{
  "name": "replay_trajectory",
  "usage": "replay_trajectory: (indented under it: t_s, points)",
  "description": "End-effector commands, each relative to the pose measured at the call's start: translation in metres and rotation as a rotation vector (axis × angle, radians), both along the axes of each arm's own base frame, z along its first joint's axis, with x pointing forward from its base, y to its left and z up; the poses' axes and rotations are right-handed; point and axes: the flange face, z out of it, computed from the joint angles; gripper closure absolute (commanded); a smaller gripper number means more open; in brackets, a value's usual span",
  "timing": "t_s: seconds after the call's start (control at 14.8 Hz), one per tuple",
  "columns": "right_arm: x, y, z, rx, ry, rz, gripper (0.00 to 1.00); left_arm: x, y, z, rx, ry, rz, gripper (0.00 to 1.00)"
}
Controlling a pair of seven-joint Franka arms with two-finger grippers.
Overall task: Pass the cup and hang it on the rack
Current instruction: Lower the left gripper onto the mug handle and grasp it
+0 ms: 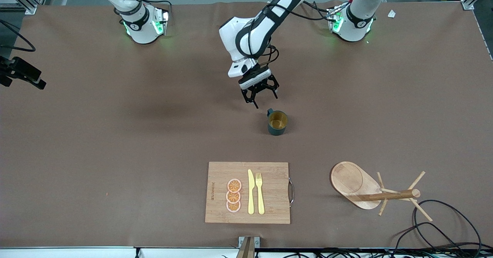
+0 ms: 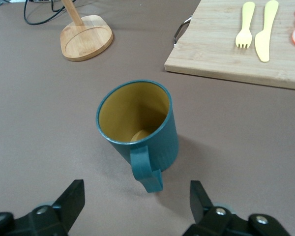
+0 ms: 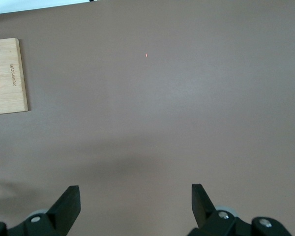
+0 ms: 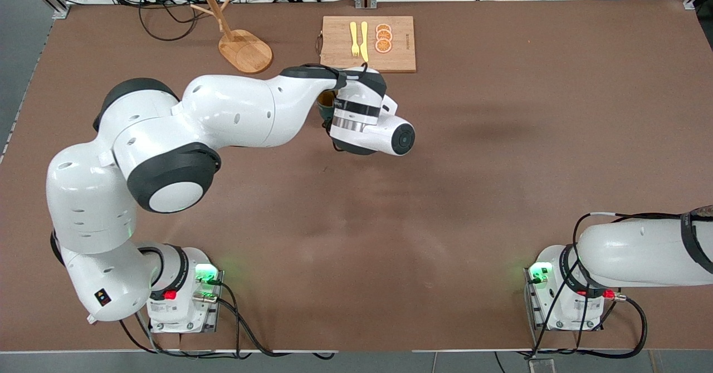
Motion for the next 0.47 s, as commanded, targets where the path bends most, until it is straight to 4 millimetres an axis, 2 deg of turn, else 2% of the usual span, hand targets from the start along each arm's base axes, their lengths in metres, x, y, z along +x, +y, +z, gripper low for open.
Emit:
replay_trajectory:
  t_s: [0.0,0.14,0.41]
  points:
    - [-0.005,-0.007,0.006,-0.015,-0.004,0.014,0.0,-0.002,0.0,-0.008,0.022,-0.035,-0.028,0.11]
    - [-0.005,-0.01,0.007,-0.019,-0.006,0.061,0.0,-0.002,0.002,-0.019,0.026,-0.037,-0.016,0.14]
    - [-0.005,-0.007,0.006,-0.019,-0.004,0.065,0.0,-0.004,0.002,-0.028,-0.055,-0.112,0.071,0.19]
